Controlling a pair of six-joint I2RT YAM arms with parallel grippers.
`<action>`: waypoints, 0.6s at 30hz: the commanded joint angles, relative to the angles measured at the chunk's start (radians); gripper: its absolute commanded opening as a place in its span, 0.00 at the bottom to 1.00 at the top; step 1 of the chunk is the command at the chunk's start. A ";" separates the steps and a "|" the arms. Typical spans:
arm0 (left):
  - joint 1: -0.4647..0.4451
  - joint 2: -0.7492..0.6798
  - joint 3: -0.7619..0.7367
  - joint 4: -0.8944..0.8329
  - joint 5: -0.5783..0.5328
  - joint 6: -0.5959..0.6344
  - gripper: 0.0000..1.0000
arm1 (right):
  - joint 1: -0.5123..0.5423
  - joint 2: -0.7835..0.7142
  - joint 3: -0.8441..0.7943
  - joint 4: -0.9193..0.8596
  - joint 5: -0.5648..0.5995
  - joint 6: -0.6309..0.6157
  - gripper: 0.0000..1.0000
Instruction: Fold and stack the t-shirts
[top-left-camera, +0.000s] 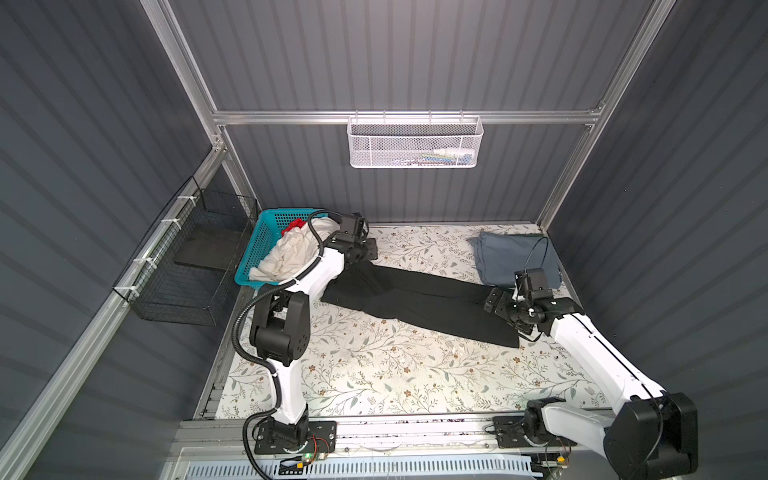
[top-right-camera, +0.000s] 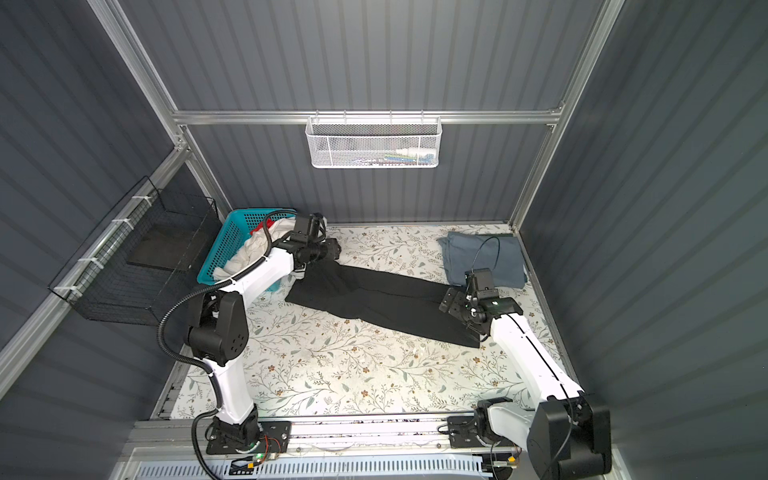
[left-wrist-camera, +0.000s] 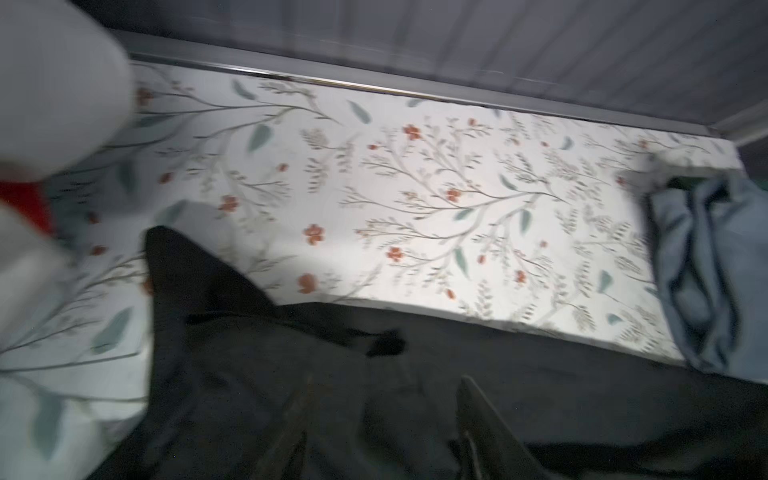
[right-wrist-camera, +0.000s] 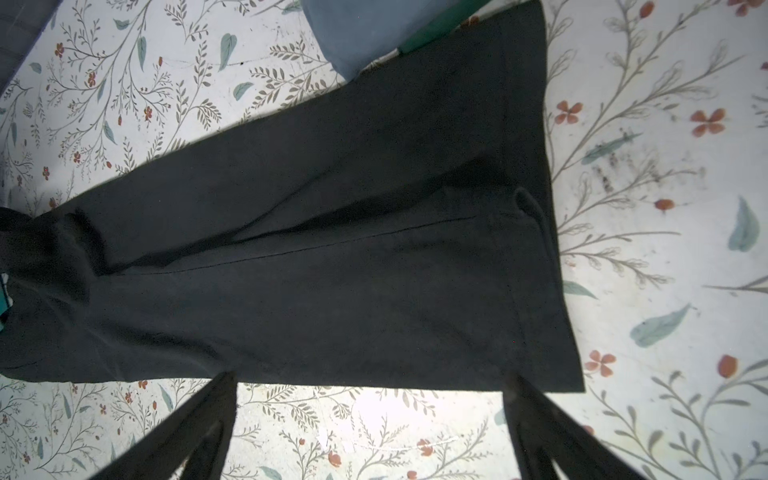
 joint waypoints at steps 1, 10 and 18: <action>-0.039 0.066 0.045 0.005 0.091 -0.018 0.56 | -0.004 -0.013 -0.021 0.000 0.021 0.004 0.99; -0.111 0.215 0.235 -0.224 -0.142 0.055 0.52 | -0.020 -0.029 -0.048 -0.009 0.035 -0.003 0.99; -0.123 0.244 0.250 -0.263 -0.199 0.069 0.51 | -0.029 -0.060 -0.062 -0.005 0.029 0.001 0.99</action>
